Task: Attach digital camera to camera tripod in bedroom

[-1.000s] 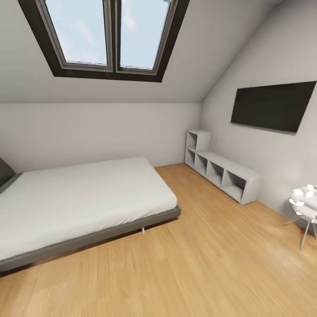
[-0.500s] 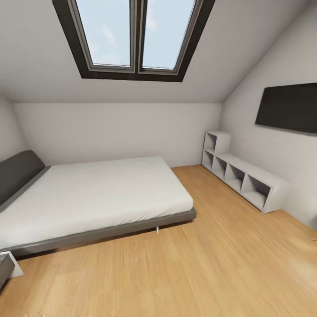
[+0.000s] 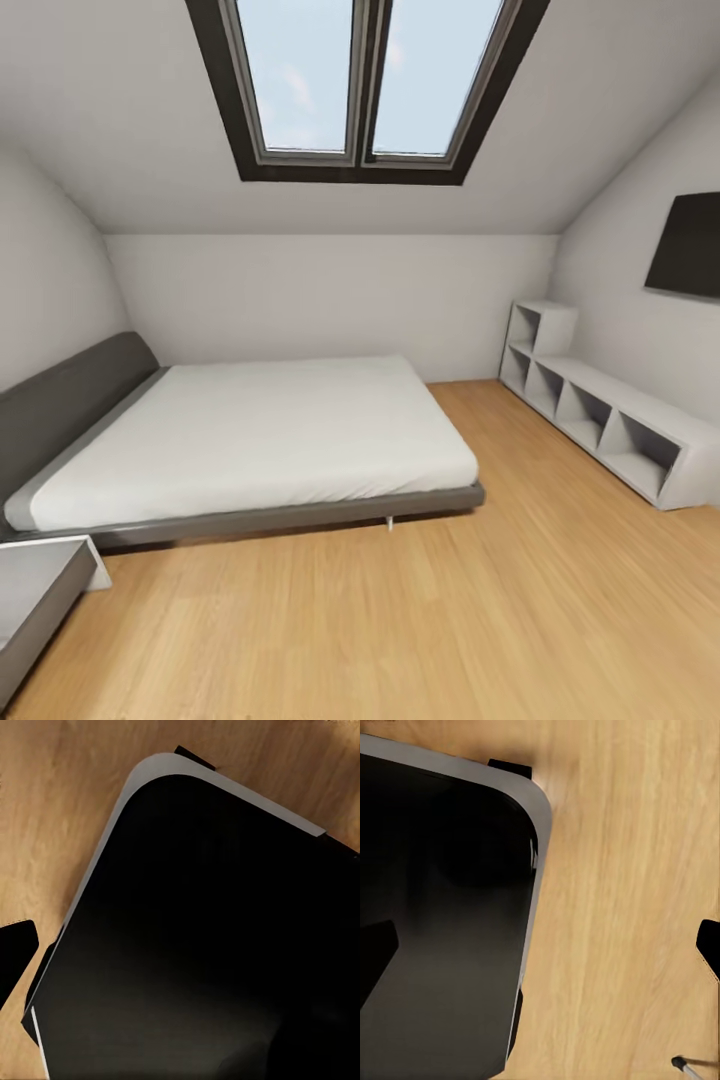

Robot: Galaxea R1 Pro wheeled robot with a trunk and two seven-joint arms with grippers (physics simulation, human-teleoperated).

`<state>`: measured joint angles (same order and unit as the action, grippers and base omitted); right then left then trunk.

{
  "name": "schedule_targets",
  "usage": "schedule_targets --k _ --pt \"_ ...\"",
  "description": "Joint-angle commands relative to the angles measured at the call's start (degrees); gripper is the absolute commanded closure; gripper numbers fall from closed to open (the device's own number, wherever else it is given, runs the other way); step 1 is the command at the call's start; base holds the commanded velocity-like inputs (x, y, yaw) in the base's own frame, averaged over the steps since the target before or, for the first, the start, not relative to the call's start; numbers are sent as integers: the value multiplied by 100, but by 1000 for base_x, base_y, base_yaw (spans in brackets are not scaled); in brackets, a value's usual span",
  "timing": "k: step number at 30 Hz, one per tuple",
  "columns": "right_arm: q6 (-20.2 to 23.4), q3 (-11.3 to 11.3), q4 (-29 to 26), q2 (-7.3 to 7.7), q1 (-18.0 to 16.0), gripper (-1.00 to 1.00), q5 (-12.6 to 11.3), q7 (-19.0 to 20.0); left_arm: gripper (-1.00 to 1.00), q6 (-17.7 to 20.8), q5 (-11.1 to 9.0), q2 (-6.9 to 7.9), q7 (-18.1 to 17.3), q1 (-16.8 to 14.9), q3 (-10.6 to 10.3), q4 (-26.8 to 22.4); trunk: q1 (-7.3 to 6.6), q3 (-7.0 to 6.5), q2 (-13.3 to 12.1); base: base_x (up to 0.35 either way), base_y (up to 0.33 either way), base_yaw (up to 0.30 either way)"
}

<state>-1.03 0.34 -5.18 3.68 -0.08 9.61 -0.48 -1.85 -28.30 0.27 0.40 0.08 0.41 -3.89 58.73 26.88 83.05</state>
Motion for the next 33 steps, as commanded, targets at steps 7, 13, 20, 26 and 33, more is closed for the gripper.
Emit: schedule_targets --k 7,13,20,26,33 --pt "-11 1 0 1 -1 -100 41 -5 -100 -8 -9 -1 4 1 3 -6 0 5 3 0 0 269" --pt "-11 1 0 1 -1 -100 41 -5 -100 -8 -9 -1 4 1 1 -6 0 5 3 0 0 269" --pt "-11 1 0 1 -1 -100 41 -5 -100 -8 -9 -1 4 1 2 -6 0 5 3 0 0 269" --pt "-11 1 0 1 -1 -100 41 -5 -100 -8 -9 -1 -2 1 2 -6 0 5 3 0 0 269" --pt "-11 1 0 1 -1 -100 41 -5 -100 -8 -9 7 -4 1 -5 -6 0 5 3 0 0 269"
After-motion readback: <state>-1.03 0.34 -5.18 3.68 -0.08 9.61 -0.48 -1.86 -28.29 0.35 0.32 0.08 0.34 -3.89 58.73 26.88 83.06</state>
